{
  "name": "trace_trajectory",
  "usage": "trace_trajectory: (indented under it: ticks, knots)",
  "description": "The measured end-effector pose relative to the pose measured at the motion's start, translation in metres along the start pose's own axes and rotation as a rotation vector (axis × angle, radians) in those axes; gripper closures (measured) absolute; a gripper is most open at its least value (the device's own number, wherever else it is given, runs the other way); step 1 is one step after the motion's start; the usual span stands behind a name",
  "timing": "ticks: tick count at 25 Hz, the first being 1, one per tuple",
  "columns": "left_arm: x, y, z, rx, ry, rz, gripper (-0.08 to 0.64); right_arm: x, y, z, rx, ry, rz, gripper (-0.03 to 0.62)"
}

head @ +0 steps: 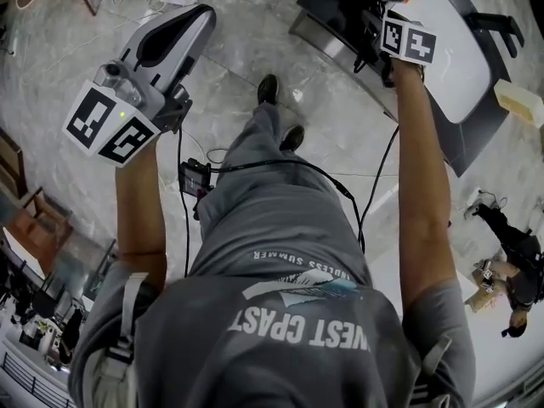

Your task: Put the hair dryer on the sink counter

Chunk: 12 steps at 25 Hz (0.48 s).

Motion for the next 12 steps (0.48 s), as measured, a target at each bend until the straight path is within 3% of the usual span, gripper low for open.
trace_trajectory:
  ticks: [12]
  knots:
    - [0.042,-0.023,0.03,0.05,0.08,-0.04,0.54,-0.02,-0.099,0.036,0.211,0.011,0.023,0.305]
Point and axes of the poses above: the fingertips, and each gripper's own axes: y forward along the fingers, x to its right, z out of its top, the point moved 7 cm from there along -y, backward along the fingers, and after that the axes turned 8 degrees about x, right-handed, at the moved point
